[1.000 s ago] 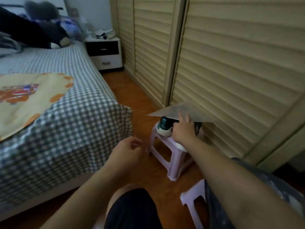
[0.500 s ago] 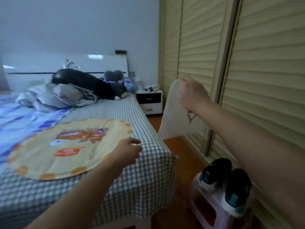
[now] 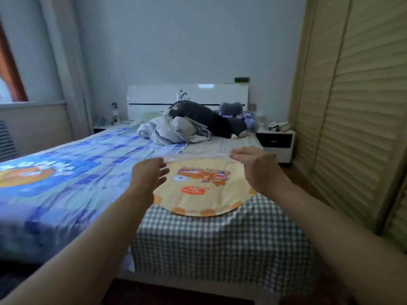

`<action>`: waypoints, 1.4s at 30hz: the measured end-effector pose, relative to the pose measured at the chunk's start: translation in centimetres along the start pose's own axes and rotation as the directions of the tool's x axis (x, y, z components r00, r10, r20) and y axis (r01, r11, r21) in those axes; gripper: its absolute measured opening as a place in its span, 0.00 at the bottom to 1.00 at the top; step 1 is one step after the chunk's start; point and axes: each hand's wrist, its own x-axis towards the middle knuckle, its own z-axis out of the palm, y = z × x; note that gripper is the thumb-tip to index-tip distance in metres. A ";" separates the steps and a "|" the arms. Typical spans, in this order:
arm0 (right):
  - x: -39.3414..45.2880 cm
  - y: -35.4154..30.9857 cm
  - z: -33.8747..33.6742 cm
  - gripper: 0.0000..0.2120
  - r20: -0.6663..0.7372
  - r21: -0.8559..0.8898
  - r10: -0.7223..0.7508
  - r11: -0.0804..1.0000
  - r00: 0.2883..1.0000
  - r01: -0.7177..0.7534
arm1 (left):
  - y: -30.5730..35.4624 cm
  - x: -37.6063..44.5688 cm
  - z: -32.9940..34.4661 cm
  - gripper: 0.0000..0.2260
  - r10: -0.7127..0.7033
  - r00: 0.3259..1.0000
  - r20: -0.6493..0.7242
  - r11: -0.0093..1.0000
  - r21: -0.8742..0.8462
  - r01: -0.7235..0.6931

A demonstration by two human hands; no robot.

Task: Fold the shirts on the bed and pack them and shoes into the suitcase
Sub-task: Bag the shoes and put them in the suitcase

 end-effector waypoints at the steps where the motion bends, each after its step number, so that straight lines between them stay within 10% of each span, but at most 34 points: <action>1: -2.3 -1.1 2.9 0.20 0.072 0.004 0.020 1.000 0.997 -0.020 | -2.3 0.4 -1.8 0.05 -0.030 0.999 -0.011 0.998 0.050 0.031; 9: -13.2 -5.4 14.6 0.21 0.623 -0.064 0.352 0.913 0.698 -0.403 | -18.1 3.3 -8.5 0.14 -0.340 0.936 0.089 0.936 0.132 0.327; 14: -12.1 -5.7 14.6 0.12 0.420 0.033 0.760 0.533 0.495 -0.846 | -19.1 3.0 -6.1 0.09 -0.388 0.922 0.020 0.914 0.137 0.382; 17: -12.9 -5.4 14.8 0.20 0.429 -0.198 0.680 0.713 0.594 -0.673 | -18.6 2.9 -5.4 0.08 -0.273 0.958 -0.085 0.950 0.132 0.283; 21: -11.6 -8.5 15.3 0.39 0.632 -0.086 0.302 0.943 0.714 -0.322 | -17.3 2.0 -4.7 0.06 -0.063 0.986 -0.152 0.963 0.250 0.100; 25: -7.7 -8.4 14.8 0.13 0.438 -0.056 0.479 0.859 0.761 -0.509 | -15.0 -0.3 -3.3 0.13 0.271 0.962 -0.011 0.955 0.131 -0.268; 26: -6.4 -8.3 14.3 0.13 0.428 0.073 0.561 0.760 0.709 -0.646 | -14.4 -0.9 -3.0 0.20 0.355 0.934 0.047 0.931 0.070 -0.358; 28: -4.3 -9.2 13.6 0.14 0.569 0.509 0.663 0.180 0.486 -0.842 | -14.5 -1.3 -2.3 0.33 0.461 0.860 0.219 0.851 0.165 -0.499; 30: -2.7 -10.9 12.4 0.13 0.748 0.649 0.530 -0.459 0.400 -0.607 | -14.9 -1.6 -1.8 0.41 0.515 0.750 0.416 0.630 0.410 -0.660; 32: -2.1 -11.8 11.5 0.18 0.803 0.562 0.384 -0.742 0.456 -0.365 | -14.8 -1.2 -1.3 0.43 0.568 0.633 0.526 0.364 0.530 -0.766; 35: -2.1 -11.0 10.0 0.24 0.756 0.468 0.289 -0.866 0.587 -0.176 | -12.2 0.7 -0.6 0.34 0.703 0.484 0.521 0.112 0.592 -0.799; 40: -3.7 -9.1 7.3 0.22 0.625 0.423 0.380 -0.899 0.682 0.113 | -7.2 2.5 0.6 0.17 0.821 0.039 0.569 -0.285 0.469 -0.836; 42: -5.0 -8.0 7.4 0.21 0.655 0.347 0.401 -0.913 0.640 0.216 | -6.5 1.3 2.2 0.15 0.826 0.067 0.560 -0.237 0.453 -0.860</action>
